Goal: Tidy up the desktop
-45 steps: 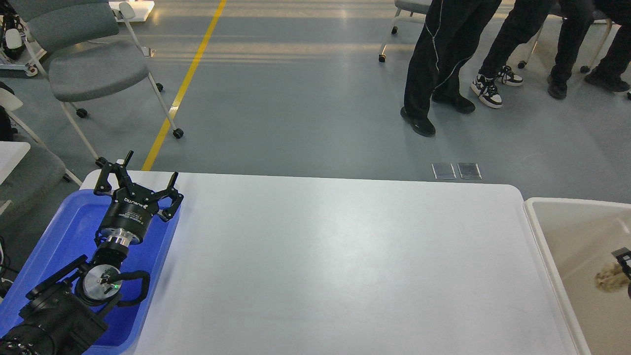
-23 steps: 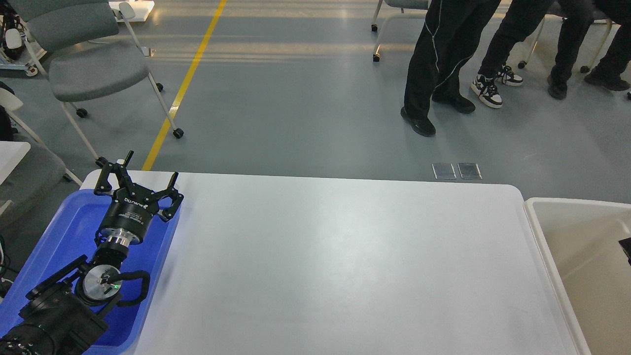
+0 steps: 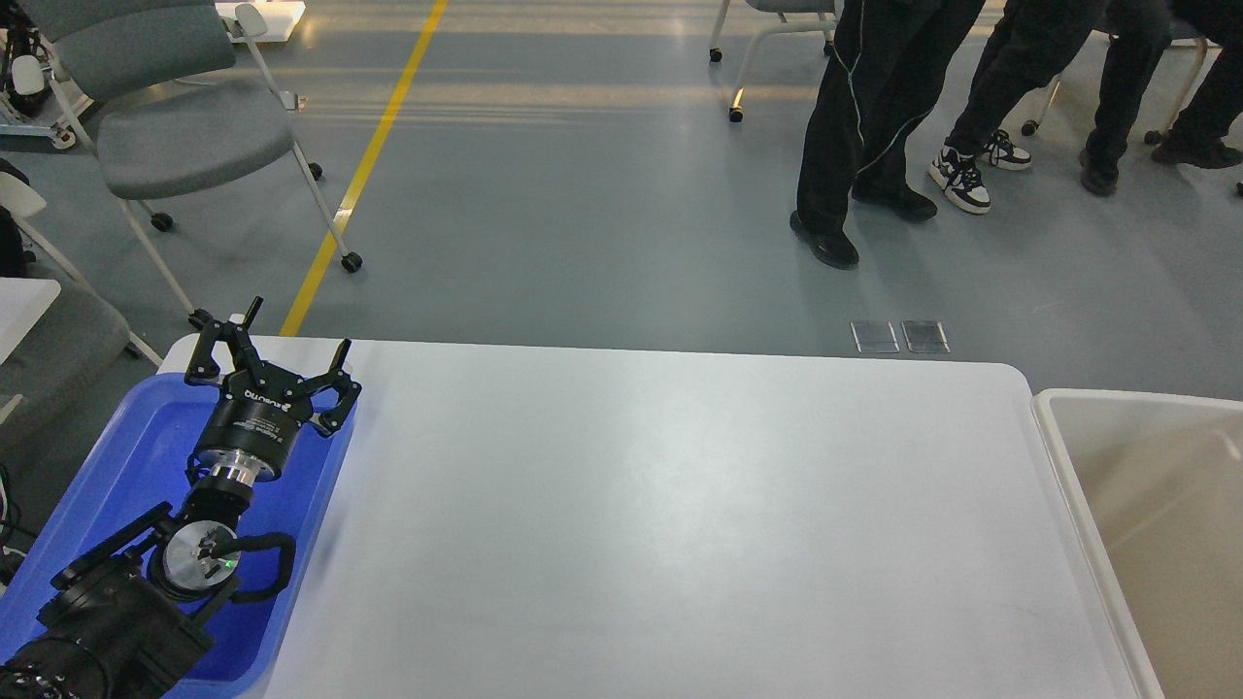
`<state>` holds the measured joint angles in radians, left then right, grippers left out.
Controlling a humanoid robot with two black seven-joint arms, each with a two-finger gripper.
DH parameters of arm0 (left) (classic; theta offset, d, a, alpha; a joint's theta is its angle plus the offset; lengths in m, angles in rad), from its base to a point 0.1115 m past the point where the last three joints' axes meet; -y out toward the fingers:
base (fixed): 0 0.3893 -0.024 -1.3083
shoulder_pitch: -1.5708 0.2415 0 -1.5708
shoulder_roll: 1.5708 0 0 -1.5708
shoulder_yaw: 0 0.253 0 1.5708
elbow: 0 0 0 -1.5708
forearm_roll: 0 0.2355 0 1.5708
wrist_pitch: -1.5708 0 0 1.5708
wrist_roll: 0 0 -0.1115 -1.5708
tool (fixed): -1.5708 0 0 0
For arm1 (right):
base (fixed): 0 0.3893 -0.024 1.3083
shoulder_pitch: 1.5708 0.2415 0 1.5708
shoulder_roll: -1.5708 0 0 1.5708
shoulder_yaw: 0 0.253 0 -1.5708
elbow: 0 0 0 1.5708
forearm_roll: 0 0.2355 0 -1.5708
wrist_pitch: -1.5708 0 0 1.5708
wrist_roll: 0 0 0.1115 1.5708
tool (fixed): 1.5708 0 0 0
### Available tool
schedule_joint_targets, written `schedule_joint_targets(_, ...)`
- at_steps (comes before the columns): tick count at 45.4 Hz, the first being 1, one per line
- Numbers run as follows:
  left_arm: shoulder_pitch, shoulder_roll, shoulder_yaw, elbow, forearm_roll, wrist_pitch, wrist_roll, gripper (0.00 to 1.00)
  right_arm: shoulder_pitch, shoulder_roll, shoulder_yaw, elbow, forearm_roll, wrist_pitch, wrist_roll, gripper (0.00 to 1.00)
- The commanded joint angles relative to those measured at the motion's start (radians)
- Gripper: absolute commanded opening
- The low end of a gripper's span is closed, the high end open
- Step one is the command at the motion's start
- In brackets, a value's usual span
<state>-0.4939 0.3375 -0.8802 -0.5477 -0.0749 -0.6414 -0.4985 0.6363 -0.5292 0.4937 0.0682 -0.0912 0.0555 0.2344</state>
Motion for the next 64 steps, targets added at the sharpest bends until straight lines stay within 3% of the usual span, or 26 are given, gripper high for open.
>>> schedule_joint_targets(1, 0.000, 0.000, 0.000, 0.000, 0.000, 0.000, 0.000, 1.00, -0.013, -0.011, 0.281, 0.071, 0.067, 0.069, 0.029, 1.00)
schedule_joint_targets(17, 0.000, 0.000, 0.001, 0.000, 0.001, -0.001, 0.000, 1.00, -0.069, -0.040, 0.376, 0.369, 0.067, 0.084, 0.046, 1.00)
schedule_joint_targets(24, 0.000, 0.000, 0.001, 0.000, 0.001, 0.000, 0.000, 1.00, -0.161, -0.048, 0.462, 0.527, 0.062, 0.176, 0.051, 1.00)
schedule_joint_targets(31, 0.000, 0.000, 0.001, 0.000, 0.001, 0.000, 0.000, 1.00, -0.236, -0.028, 0.511, 0.610, 0.057, 0.273, 0.106, 1.00)
schedule_joint_targets(36, 0.000, 0.000, 0.001, 0.000, 0.000, -0.001, 0.000, 1.00, -0.248, 0.011, 0.510, 0.631, 0.053, 0.273, 0.206, 1.00)
schedule_joint_targets(40, 0.000, 0.000, 0.001, 0.000, 0.001, 0.000, 0.000, 1.00, -0.247, 0.046, 0.511, 0.631, 0.015, 0.270, 0.246, 1.00)
schedule_joint_targets(49, 0.000, 0.000, 0.001, 0.000, 0.001, -0.001, 0.000, 1.00, -0.247, 0.132, 0.514, 0.659, -0.038, 0.247, 0.261, 1.00)
schedule_joint_targets(58, 0.000, 0.000, 0.001, 0.000, 0.001, 0.000, 0.000, 1.00, -0.225, 0.210, 0.516, 0.667, -0.157, 0.104, 0.276, 1.00)
schedule_joint_targets(64, 0.000, 0.000, 0.001, 0.000, 0.001, -0.001, 0.000, 1.00, -0.222, 0.228, 0.540, 0.677, -0.157, 0.098, 0.275, 1.00)
